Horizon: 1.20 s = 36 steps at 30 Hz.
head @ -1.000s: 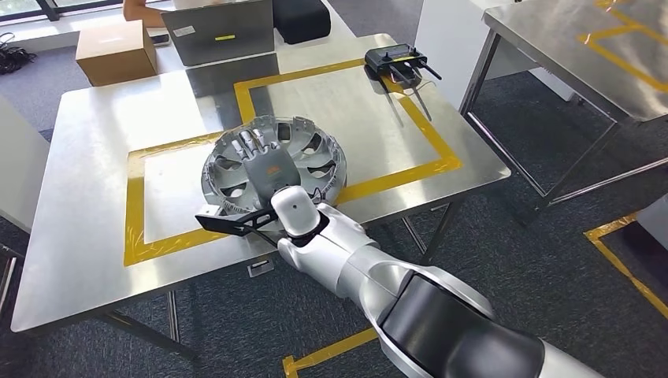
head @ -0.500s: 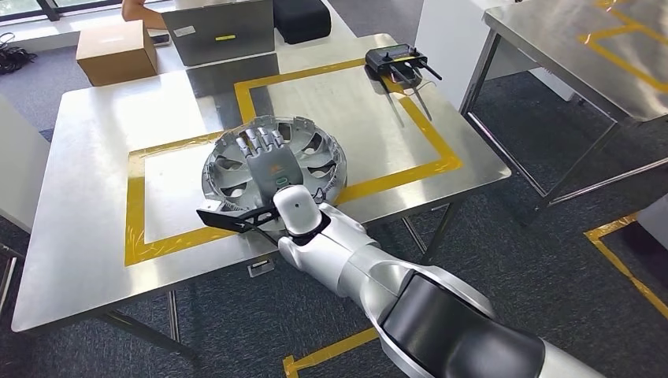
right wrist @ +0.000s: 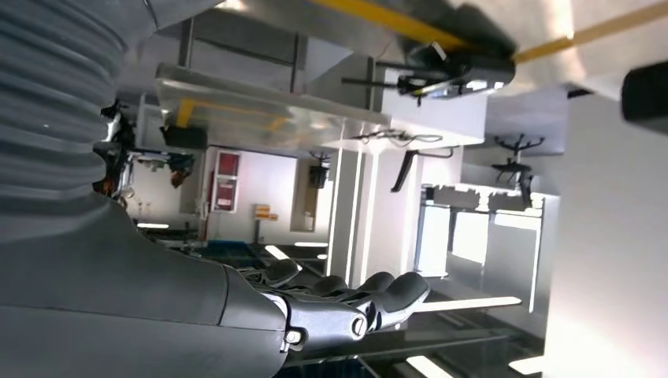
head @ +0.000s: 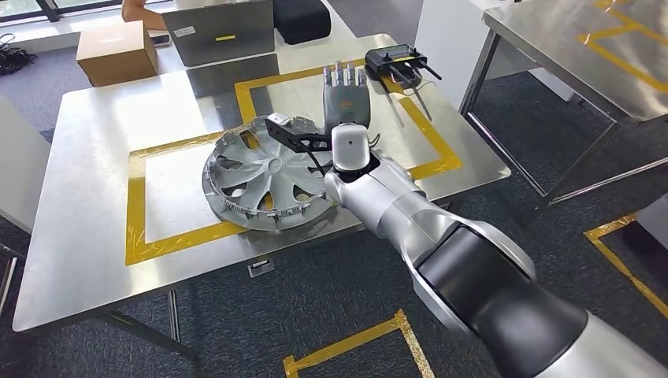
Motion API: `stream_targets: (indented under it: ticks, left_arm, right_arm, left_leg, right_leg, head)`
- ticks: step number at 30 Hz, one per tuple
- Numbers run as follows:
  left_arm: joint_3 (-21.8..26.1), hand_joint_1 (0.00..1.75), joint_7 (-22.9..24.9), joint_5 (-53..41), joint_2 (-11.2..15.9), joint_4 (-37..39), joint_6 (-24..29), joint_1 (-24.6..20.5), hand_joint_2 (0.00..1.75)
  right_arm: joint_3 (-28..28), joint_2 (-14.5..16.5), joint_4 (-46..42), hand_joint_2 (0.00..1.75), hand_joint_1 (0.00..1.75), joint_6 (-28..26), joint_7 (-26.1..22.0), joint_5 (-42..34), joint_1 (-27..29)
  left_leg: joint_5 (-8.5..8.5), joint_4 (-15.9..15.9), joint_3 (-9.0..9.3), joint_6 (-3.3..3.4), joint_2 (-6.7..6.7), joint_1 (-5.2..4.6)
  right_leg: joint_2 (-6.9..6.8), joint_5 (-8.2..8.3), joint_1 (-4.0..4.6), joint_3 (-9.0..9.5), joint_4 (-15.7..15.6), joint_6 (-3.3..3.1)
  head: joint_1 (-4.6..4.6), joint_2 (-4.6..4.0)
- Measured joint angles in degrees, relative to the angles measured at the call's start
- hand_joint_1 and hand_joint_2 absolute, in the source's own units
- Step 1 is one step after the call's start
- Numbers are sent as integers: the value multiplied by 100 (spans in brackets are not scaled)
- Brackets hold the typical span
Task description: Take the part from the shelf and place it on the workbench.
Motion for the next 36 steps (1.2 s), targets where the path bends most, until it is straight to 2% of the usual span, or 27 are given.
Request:
stream_targets:
  ticks: [6, 13, 16, 17, 18, 20, 21, 22, 23, 25, 26, 27, 28, 31, 32, 33, 35, 36]
  left_arm:
    - [-31, 0, -137, -7, -19, -2, 0, -22, 0]
    - [-41, 0, -251, -2, -39, -2, 0, -44, 0]
    - [-41, 0, -223, 7, -64, -1, 0, -65, 0]
    - [-41, 0, -213, 13, -74, -1, 0, -74, 0]
    - [-41, 0, -207, 20, -84, -1, 0, -82, 0]
    - [-41, 0, -203, 36, -88, -2, 0, -93, 0]
    - [-41, 0, -203, 42, -89, -2, 0, -92, 0]
    - [-41, 0, -203, 45, -90, -2, 0, -89, 0]
    - [-41, 0, -203, 46, -92, -1, 0, -86, 0]
    - [-41, 0, -203, 46, -98, -1, 0, -84, 0]
    - [-41, 0, -202, 46, -91, -4, 0, -84, 0]
    - [-41, 0, -203, 50, -86, -7, 0, -84, 0]
    - [-41, 0, -203, 55, -84, -9, 0, -83, 0]
    - [-41, 0, -203, 66, -93, -8, -1, -57, 0]
    - [-41, 0, -204, 66, -93, -8, -3, -43, 0]
    - [-41, 0, -204, 66, -93, -7, -4, -33, 0]
    - [-41, 0, -204, 66, -93, -8, -7, -28, 0]
    - [-41, 0, -202, 66, -93, -8, -7, -29, 0]
  right_arm:
    - [-66, -62, 0, 175, 0, 157, -26, 142, -465]
    - [-67, -51, 0, 175, 0, 163, -60, 290, -520]
    - [-67, -9, -2, 175, 0, 176, -62, 370, -521]
    - [-67, 3, -2, 175, 0, 178, -64, 393, -523]
    - [-67, 9, -3, 175, 0, 179, -69, 409, -524]
    - [-67, 12, -1, 175, 0, 179, -75, 432, -500]
    - [-67, 14, 0, 175, 0, 179, -75, 436, -472]
    - [-67, 14, 1, 175, 0, 179, -73, 438, -442]
    - [-67, 14, 1, 175, 0, 179, -70, 439, -422]
    - [-67, 18, 1, 175, 0, 178, -67, 441, -418]
    - [-67, 24, 0, 175, 0, 177, -69, 443, -421]
    - [-67, 33, 0, 175, 0, 176, -72, 448, -423]
    - [-67, 40, 0, 175, 0, 176, -74, 456, -424]
    - [-67, 61, 0, 175, 0, 175, -76, 478, -424]
    - [-67, 69, 0, 175, 0, 176, -76, 481, -426]
    - [-67, 77, 0, 175, 0, 176, -76, 484, -428]
    - [-67, 84, 0, 175, 0, 177, -77, 489, -427]
    - [-67, 84, 0, 175, 0, 177, -78, 491, -419]
  left_leg:
    - [0, 0, 2, 0, 8, 0]
    - [-1, 0, 1, 1, 8, -1]
    - [70, -126, 74, 89, 25, 15]
    - [118, -207, 115, 125, 38, 33]
    - [160, -280, 144, 136, 50, 63]
    - [197, -313, 135, 132, 59, 89]
    - [207, -302, 111, 118, 60, 104]
    - [217, -282, 78, 100, 59, 123]
    - [229, -252, 36, 73, 58, 148]
    - [249, -158, -69, -10, 57, 205]
    - [259, -113, -117, -63, 52, 225]
    - [266, -69, -152, -117, 48, 225]
    - [281, -42, -176, -168, 41, 219]
    - [313, -42, -247, -302, 30, 225]
    - [205, 28, -294, -333, 34, 234]
    - [-6, 219, -371, -352, 37, 240]
    - [-567, 908, -546, -369, 40, 236]
    - [-767, 1268, -612, -371, 40, 233]
  right_leg:
    - [7, 0, 0, 1, 0, 0]
    - [7, 1, -1, 2, -1, 1]
    - [15, -6, 4, 52, -23, 75]
    - [20, -91, 3, 31, 63, 109]
    - [24, -244, -1, -45, 259, 129]
    - [25, -623, -55, -315, 912, 181]
    - [24, -738, -91, -433, 1206, 211]
    - [22, -756, -130, -481, 1348, 246]
    - [20, -671, -171, -428, 1275, 287]
    - [3, -379, -252, -63, 599, 381]
    - [11, -250, -263, 100, 314, 407]
    - [25, -186, -268, 193, 134, 398]
    - [45, -173, -263, 202, 92, 359]
    - [64, -103, -259, 92, 133, 167]
    - [57, -50, -262, 51, 120, 113]
    - [50, 12, -268, 3, 102, 68]
    - [45, 123, -254, -109, 86, 22]
    - [43, 174, -243, -170, 84, 15]
  head:
    - [-1, 0]
    - [-1, 0]
    - [3, 0]
    - [14, 0]
    - [25, 0]
    - [41, 0]
    - [41, 0]
    - [41, 0]
    - [41, 0]
    - [43, 0]
    - [49, 0]
    - [52, 0]
    - [54, 0]
    - [52, 0]
    - [51, 0]
    - [44, 0]
    - [34, 0]
    - [30, 0]
